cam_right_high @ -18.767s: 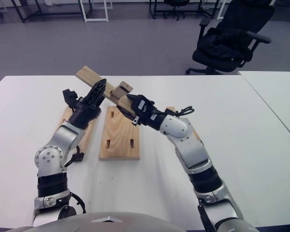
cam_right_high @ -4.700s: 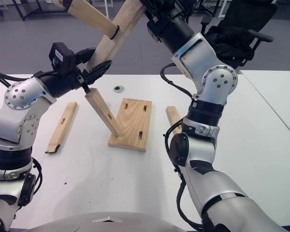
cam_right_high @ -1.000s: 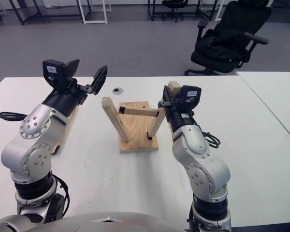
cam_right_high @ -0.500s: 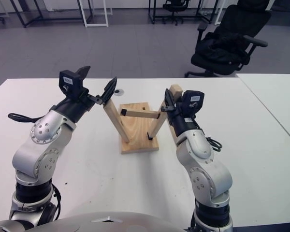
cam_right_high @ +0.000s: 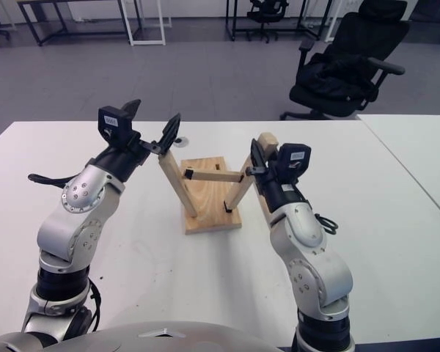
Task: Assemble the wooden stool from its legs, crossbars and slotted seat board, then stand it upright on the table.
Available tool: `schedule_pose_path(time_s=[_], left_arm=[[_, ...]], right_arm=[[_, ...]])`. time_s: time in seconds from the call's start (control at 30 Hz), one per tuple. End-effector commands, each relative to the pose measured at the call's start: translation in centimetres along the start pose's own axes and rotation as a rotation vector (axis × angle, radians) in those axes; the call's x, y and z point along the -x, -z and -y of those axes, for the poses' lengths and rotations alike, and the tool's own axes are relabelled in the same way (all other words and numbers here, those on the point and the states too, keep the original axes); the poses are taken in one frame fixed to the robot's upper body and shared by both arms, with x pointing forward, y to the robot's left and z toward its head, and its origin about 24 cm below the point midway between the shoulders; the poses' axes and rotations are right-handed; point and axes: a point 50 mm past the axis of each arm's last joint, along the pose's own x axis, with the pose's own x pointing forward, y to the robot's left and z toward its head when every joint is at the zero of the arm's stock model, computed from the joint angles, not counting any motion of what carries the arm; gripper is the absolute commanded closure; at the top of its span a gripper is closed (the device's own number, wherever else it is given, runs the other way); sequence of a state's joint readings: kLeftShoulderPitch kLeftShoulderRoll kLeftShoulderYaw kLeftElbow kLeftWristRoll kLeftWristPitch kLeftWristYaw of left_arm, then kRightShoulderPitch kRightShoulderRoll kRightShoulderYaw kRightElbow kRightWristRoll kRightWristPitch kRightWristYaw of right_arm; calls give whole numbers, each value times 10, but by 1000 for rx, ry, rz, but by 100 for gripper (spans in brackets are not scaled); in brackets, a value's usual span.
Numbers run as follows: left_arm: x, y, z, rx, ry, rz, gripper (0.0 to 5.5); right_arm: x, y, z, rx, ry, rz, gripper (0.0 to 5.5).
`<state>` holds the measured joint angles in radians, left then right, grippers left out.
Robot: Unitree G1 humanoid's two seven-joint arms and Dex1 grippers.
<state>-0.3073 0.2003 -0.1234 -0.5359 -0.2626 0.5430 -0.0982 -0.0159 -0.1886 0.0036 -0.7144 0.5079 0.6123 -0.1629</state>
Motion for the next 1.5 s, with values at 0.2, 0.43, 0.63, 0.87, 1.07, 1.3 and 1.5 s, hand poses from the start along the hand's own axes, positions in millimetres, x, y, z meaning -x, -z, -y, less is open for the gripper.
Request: schedule_pose_path(time_s=[0.2, 0.43, 0.63, 0.87, 1.07, 1.3, 1.5], left_arm=[[18, 64, -5, 10, -48, -319, 68], [20, 69, -4, 1, -57, -333, 68], [19, 66, 5, -11, -41, -313, 68], [16, 58, 9, -89, -12, -281, 68], [13, 56, 11, -114, -5, -271, 68], [13, 58, 13, -115, 0, -273, 68], [13, 58, 12, -119, 1, -274, 68]], right_arm=[[39, 90, 35, 67, 63, -524, 449], [43, 98, 45, 128, 34, -563, 444], [28, 84, 36, 105, -4, -515, 443], [0, 42, 25, 44, -63, -305, 443], [-15, 15, 15, 18, -110, -182, 443], [-13, 9, 15, 32, -146, -143, 330], [-17, -4, 15, 25, -152, -53, 223]])
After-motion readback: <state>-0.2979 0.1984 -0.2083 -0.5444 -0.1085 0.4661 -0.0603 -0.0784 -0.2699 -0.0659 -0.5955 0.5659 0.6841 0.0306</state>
